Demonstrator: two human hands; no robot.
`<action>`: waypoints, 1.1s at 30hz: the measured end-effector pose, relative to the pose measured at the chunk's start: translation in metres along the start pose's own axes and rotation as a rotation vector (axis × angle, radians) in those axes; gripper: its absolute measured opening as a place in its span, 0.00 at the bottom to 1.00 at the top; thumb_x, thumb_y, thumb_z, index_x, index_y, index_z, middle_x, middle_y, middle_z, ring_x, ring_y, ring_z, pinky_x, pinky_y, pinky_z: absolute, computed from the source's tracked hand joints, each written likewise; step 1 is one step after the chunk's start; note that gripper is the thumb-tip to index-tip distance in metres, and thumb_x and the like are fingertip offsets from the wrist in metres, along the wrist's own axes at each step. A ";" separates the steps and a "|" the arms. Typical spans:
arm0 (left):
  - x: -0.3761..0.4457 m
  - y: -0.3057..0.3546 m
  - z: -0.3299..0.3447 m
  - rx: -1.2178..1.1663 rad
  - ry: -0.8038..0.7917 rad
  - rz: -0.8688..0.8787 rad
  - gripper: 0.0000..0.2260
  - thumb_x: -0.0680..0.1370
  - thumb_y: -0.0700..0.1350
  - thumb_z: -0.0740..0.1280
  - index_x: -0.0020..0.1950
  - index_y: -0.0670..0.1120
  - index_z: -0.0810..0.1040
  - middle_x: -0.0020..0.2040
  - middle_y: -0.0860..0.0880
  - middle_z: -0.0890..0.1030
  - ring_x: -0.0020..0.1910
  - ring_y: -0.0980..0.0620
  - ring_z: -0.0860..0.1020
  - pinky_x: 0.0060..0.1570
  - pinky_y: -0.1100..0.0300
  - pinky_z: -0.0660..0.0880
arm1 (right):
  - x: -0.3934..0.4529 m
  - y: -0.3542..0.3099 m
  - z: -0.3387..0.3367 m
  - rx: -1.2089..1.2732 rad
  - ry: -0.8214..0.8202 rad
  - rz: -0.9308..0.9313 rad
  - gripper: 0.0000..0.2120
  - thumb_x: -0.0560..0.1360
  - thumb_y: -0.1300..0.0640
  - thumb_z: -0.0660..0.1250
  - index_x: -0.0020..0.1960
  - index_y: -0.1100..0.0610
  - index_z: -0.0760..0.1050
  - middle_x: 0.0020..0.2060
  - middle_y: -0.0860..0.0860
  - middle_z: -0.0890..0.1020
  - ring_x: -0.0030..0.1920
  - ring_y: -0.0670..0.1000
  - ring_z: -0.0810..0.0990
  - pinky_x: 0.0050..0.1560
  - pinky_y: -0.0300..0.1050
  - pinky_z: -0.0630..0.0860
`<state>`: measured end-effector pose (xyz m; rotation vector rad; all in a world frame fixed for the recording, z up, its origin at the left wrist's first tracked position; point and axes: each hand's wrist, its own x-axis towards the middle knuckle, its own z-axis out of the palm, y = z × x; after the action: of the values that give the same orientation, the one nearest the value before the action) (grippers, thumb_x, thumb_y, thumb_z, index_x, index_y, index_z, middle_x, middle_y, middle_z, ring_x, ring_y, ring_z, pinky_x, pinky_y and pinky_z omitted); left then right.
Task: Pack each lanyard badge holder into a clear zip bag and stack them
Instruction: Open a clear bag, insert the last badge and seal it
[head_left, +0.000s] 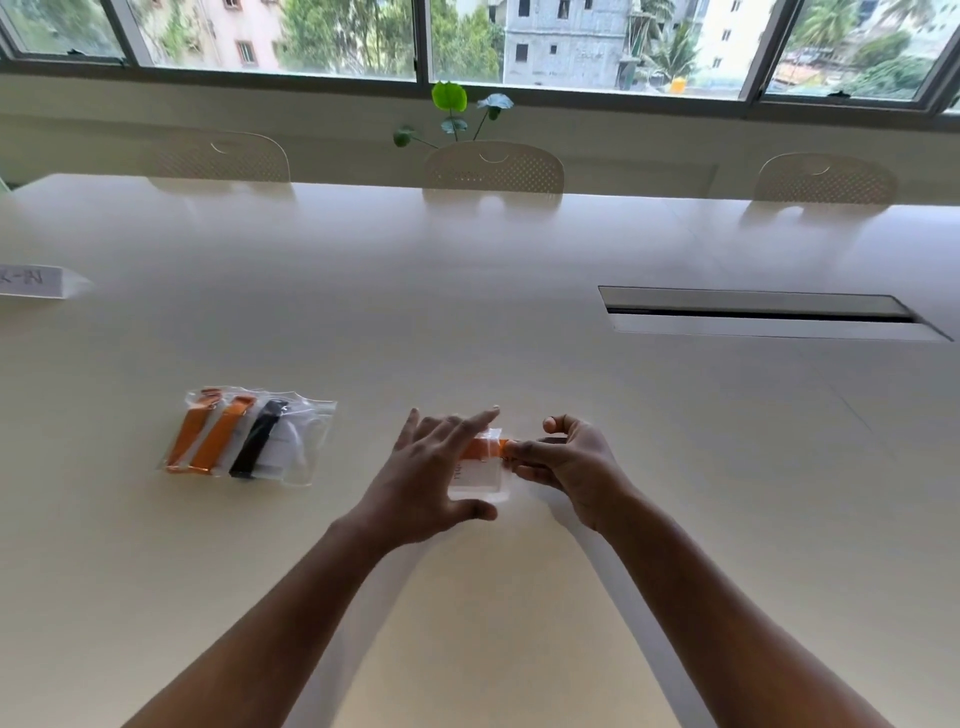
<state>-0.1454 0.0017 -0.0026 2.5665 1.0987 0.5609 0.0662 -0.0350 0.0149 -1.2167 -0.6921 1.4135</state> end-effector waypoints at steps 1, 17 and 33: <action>-0.001 0.001 0.001 -0.016 -0.001 0.005 0.50 0.67 0.68 0.74 0.81 0.62 0.50 0.75 0.52 0.70 0.78 0.49 0.62 0.80 0.41 0.44 | 0.000 0.001 0.003 -0.014 -0.001 -0.018 0.26 0.64 0.66 0.81 0.53 0.58 0.67 0.39 0.61 0.85 0.40 0.58 0.88 0.39 0.43 0.84; -0.025 -0.074 -0.036 -1.452 0.190 -0.613 0.18 0.72 0.45 0.72 0.60 0.41 0.78 0.56 0.37 0.84 0.51 0.45 0.86 0.43 0.53 0.84 | 0.007 0.019 0.048 0.098 0.037 -0.120 0.29 0.60 0.64 0.80 0.51 0.55 0.64 0.40 0.61 0.87 0.36 0.54 0.87 0.36 0.42 0.83; -0.029 -0.091 -0.029 -1.647 -0.228 -0.390 0.18 0.79 0.37 0.67 0.68 0.39 0.72 0.63 0.36 0.81 0.61 0.35 0.81 0.52 0.48 0.82 | 0.023 0.024 0.044 -0.141 -0.001 -0.189 0.24 0.63 0.59 0.81 0.53 0.57 0.74 0.37 0.51 0.85 0.36 0.46 0.80 0.34 0.38 0.73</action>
<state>-0.2335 0.0442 -0.0210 0.9231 0.5285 0.6199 0.0200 -0.0097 0.0002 -1.2251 -0.8961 1.2251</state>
